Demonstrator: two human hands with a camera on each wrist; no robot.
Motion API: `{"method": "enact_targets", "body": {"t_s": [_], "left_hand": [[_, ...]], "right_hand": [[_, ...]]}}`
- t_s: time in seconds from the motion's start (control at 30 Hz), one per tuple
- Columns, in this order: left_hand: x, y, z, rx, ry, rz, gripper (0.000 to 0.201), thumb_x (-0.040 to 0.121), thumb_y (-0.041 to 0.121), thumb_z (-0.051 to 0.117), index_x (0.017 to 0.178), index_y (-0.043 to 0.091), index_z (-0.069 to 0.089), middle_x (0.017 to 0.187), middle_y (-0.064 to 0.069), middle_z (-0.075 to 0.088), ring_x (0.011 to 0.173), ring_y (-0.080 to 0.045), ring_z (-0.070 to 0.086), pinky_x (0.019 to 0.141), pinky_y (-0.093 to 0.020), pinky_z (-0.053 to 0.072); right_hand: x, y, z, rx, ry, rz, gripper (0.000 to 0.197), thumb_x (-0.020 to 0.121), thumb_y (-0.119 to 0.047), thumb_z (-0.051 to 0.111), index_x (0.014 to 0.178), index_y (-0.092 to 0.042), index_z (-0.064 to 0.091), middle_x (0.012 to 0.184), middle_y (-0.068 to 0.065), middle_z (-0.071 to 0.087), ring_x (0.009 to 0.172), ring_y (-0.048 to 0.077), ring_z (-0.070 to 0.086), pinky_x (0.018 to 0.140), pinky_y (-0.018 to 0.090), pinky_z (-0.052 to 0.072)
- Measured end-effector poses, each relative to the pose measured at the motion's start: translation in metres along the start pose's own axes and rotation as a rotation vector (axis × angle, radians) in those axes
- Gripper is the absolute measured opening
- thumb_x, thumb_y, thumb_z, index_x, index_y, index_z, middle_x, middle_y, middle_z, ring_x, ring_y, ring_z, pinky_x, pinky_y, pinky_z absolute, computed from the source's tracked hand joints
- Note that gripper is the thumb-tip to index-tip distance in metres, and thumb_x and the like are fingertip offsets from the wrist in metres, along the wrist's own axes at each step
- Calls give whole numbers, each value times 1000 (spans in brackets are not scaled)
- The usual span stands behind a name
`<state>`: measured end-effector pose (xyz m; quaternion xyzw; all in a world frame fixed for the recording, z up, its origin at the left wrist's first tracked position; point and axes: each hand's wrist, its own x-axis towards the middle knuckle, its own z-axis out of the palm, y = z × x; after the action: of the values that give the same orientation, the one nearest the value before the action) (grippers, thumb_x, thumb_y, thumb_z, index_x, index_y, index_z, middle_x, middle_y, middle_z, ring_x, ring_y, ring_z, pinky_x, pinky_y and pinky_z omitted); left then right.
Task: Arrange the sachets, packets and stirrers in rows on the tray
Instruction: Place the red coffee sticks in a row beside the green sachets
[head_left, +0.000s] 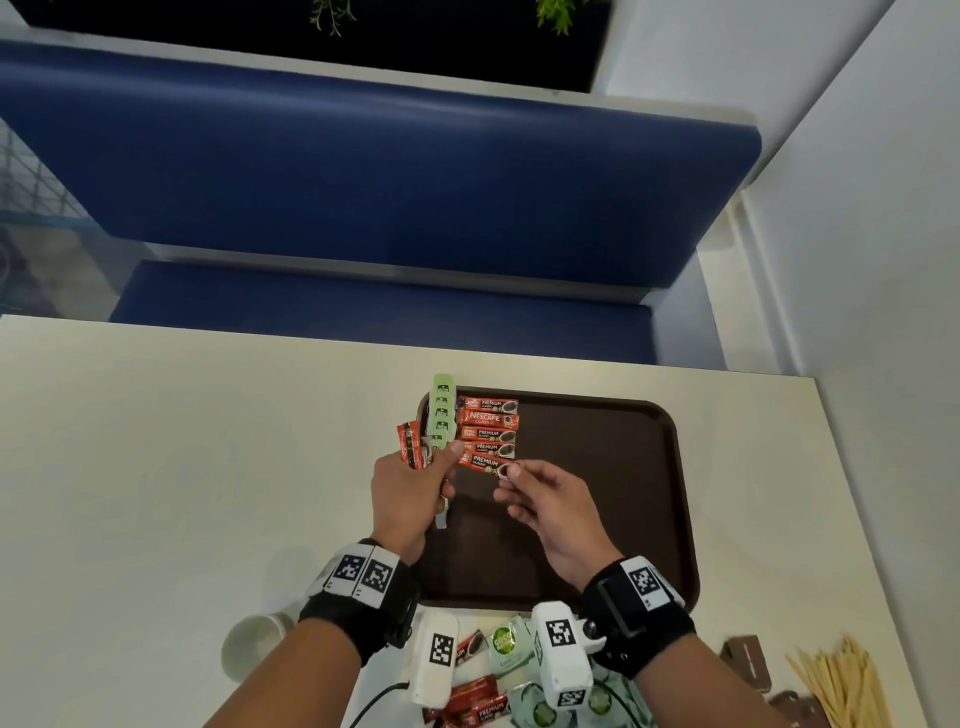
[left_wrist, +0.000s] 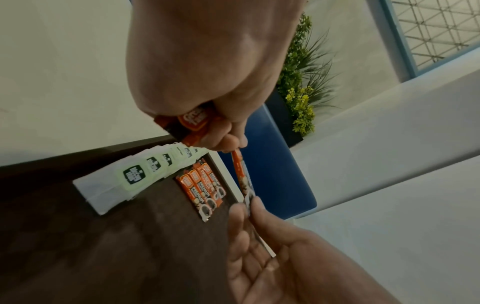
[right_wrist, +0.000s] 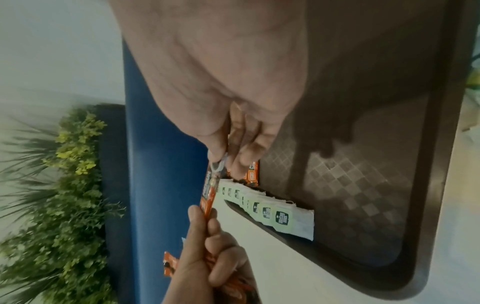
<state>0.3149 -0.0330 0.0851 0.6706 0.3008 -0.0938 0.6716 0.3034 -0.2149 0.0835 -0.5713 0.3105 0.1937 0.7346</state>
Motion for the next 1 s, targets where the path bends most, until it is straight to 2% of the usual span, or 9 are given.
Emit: {"method": "enact_targets", "body": {"t_s": [0.07,0.17,0.23,0.37,0.47,0.53,0.67,0.77,1.0], "left_hand": [[-1,-4,-5,13,21,-38,27,95,36,82,106,12,81,66,-3,71,48,-8,57,43,-20,43],[-3,-9,-16,34,31,-81,26,94,38,82,100,13,81,61,-2,68,43,-6,54,41,-18,41],[-3,-10,-24,61,25,-95,30,93,41,83,91,11,79,58,-2,67,41,-6,53,39,-19,40],[-4,-13,-33,104,26,-109,33,94,42,82,86,10,78,58,-4,66,41,-9,52,38,-21,38],[-4,-12,-34,108,24,-113,35,94,43,81,86,9,78,58,-5,66,42,-11,52,38,-21,38],[-4,-12,-34,107,22,-115,35,94,42,80,86,9,78,58,-5,67,42,-11,52,39,-21,39],[-4,-12,-35,103,14,-119,35,94,44,80,87,9,79,61,-6,69,45,-11,54,41,-21,41],[-3,-12,-35,104,8,-118,35,95,43,80,88,9,80,61,-6,69,45,-10,54,42,-21,42],[-3,-12,-41,85,2,-121,33,93,43,81,81,13,78,62,-8,69,50,-15,56,51,-27,45]], "right_hand": [[16,8,-5,-137,101,-22,11,100,-18,70,108,-16,78,98,8,79,85,14,70,72,26,54],[43,22,-11,-389,223,-94,10,102,-22,68,103,-21,78,98,-2,76,94,13,68,84,29,53],[57,30,-12,-510,271,-115,12,102,-23,67,105,-19,78,101,-2,75,100,15,68,88,30,50],[69,40,-10,-711,321,-173,10,100,-24,70,101,-17,76,94,-2,74,96,18,70,81,27,47],[73,43,-10,-762,341,-189,8,98,-31,72,96,-23,69,87,-7,71,95,20,70,81,36,57],[73,46,-10,-898,364,-255,13,96,-38,73,100,-28,66,95,-8,66,100,18,64,82,41,59],[69,48,-6,-1091,216,-460,27,94,-33,76,119,-33,64,116,-11,53,112,9,44,90,30,49],[72,51,-4,-1272,132,-550,29,95,-31,76,123,-32,67,121,-10,56,115,12,45,95,32,50],[75,52,-2,-1417,180,-646,26,96,-30,74,122,-27,71,119,-4,60,112,17,50,94,35,52]]}}
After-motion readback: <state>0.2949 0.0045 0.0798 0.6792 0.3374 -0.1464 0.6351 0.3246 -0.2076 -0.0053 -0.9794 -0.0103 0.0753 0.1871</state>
